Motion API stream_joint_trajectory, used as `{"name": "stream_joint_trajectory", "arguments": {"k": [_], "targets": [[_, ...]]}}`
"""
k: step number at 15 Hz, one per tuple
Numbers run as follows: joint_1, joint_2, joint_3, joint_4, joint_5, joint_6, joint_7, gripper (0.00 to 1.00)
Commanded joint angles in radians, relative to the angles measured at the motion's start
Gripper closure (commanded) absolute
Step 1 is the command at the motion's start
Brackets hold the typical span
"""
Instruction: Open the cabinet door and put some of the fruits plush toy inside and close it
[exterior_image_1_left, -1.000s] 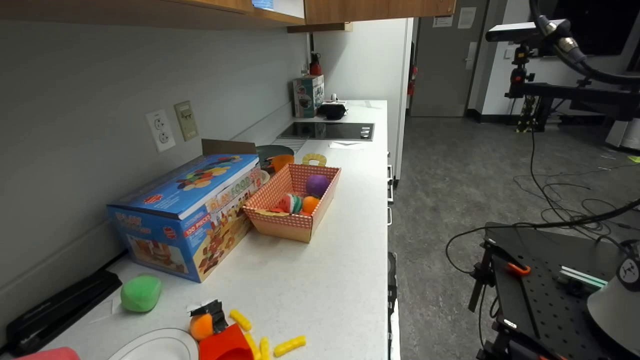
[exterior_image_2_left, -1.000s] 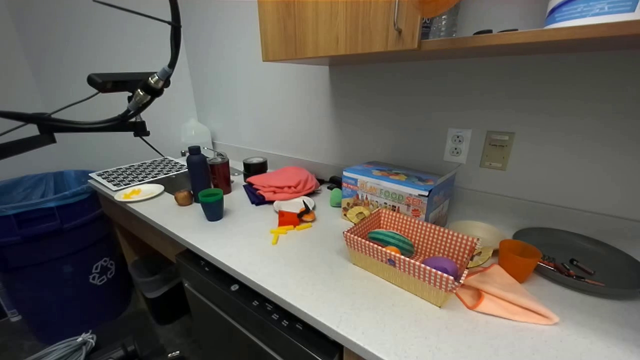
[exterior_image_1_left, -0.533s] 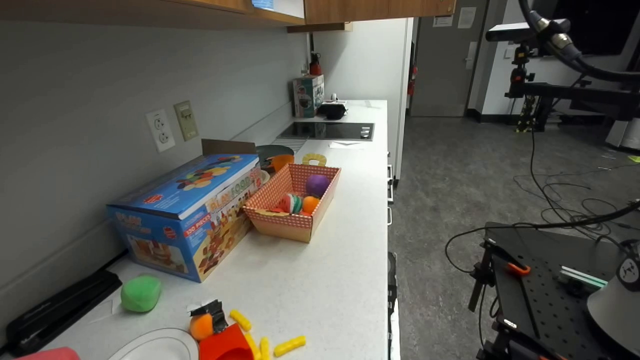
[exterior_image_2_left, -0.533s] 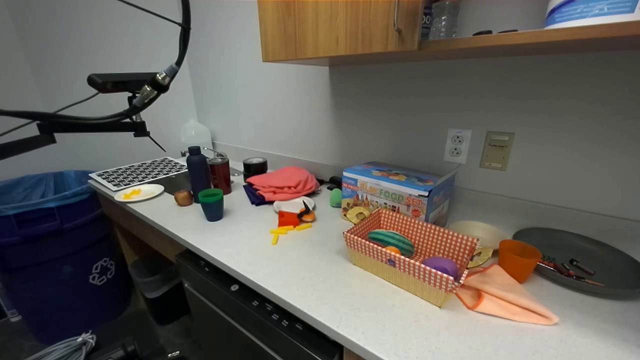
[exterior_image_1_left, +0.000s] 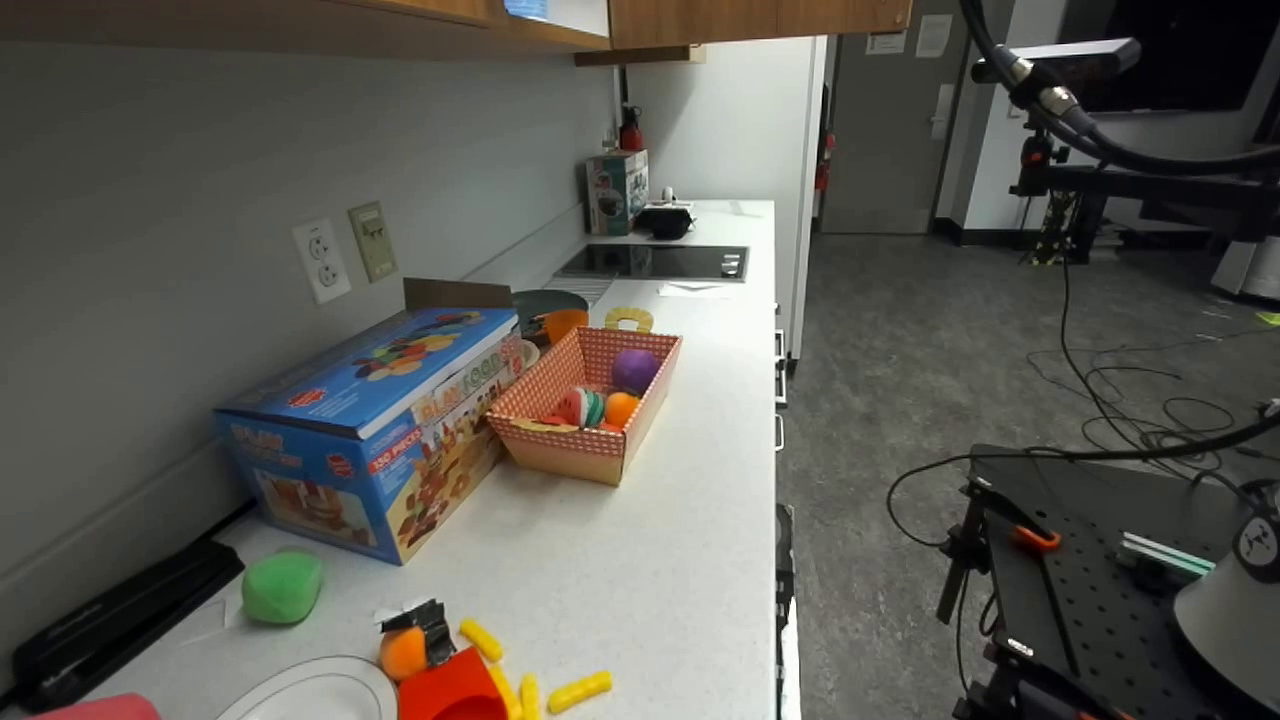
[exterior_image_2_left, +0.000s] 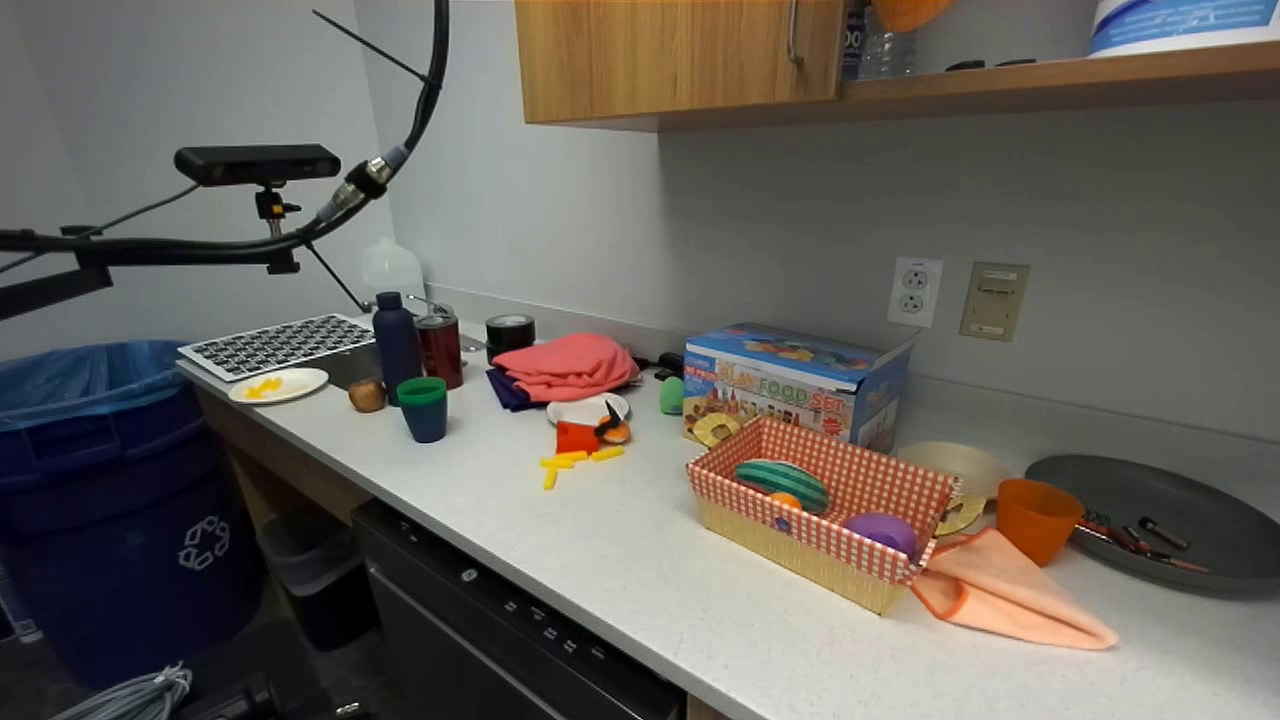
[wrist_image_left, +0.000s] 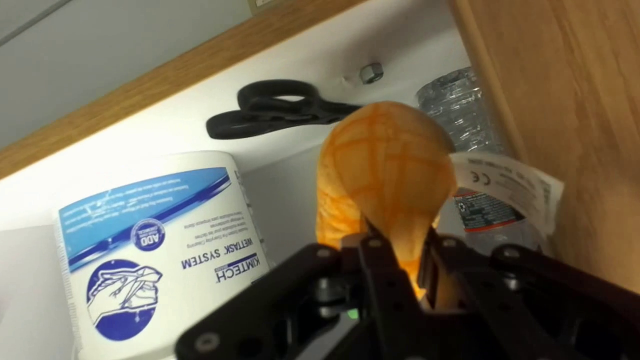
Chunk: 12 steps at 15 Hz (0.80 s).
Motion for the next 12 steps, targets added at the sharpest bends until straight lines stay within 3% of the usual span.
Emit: {"name": "stream_joint_trajectory", "arguments": {"k": [1, 3, 4, 6, 12], "targets": [[0.000, 0.087, 0.005, 0.118, 0.044, 0.010, 0.024, 0.96], [-0.004, 0.100, -0.001, 0.133, 0.030, 0.013, 0.045, 0.96], [-0.005, 0.105, -0.004, 0.138, 0.020, 0.014, 0.059, 0.60], [-0.006, 0.114, -0.010, 0.152, 0.012, 0.008, 0.075, 0.54], [-0.003, 0.137, -0.023, 0.178, 0.004, 0.001, 0.107, 0.08]]}}
